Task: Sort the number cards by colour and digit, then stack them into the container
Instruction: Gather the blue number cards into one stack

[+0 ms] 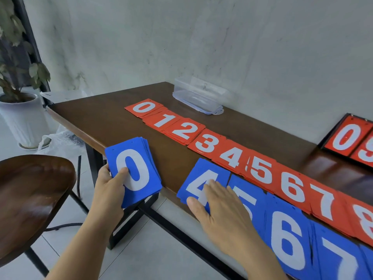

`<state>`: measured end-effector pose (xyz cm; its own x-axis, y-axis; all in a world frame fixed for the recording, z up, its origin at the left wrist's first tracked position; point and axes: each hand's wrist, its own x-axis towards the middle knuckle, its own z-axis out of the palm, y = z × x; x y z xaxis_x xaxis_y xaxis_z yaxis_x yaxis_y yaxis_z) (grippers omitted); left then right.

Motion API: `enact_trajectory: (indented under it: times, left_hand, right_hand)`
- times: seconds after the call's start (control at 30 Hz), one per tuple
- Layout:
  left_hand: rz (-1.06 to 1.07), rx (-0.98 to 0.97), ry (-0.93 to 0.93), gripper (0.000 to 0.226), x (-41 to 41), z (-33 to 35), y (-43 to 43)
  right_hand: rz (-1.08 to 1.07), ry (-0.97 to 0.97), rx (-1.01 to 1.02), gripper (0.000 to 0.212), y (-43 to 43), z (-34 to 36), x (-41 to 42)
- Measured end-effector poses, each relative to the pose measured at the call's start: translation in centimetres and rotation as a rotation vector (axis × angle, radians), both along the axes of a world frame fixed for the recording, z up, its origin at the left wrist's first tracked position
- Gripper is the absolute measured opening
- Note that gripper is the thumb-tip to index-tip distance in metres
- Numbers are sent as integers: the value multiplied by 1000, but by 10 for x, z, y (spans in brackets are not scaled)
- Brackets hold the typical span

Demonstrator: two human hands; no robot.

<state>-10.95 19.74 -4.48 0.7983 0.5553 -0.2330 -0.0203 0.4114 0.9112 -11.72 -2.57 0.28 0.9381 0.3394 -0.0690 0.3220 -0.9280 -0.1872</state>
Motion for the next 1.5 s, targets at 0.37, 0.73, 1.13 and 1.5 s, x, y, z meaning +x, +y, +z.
enact_trajectory:
  times: [0.37, 0.73, 1.13, 1.5]
  left_hand:
    - [5, 25, -6, 30, -20, 0, 0]
    - [54, 85, -4, 25, -15, 11, 7]
    - [-58, 76, 34, 20, -8, 12, -11]
    - [-35, -22, 26, 18, -24, 15, -27]
  right_hand:
    - [388, 29, 20, 91, 34, 1, 29]
    - [349, -30, -53, 112, 48, 15, 42]
    - [369, -70, 52, 112, 79, -14, 21]
    - [131, -418, 107, 43, 5, -27, -19]
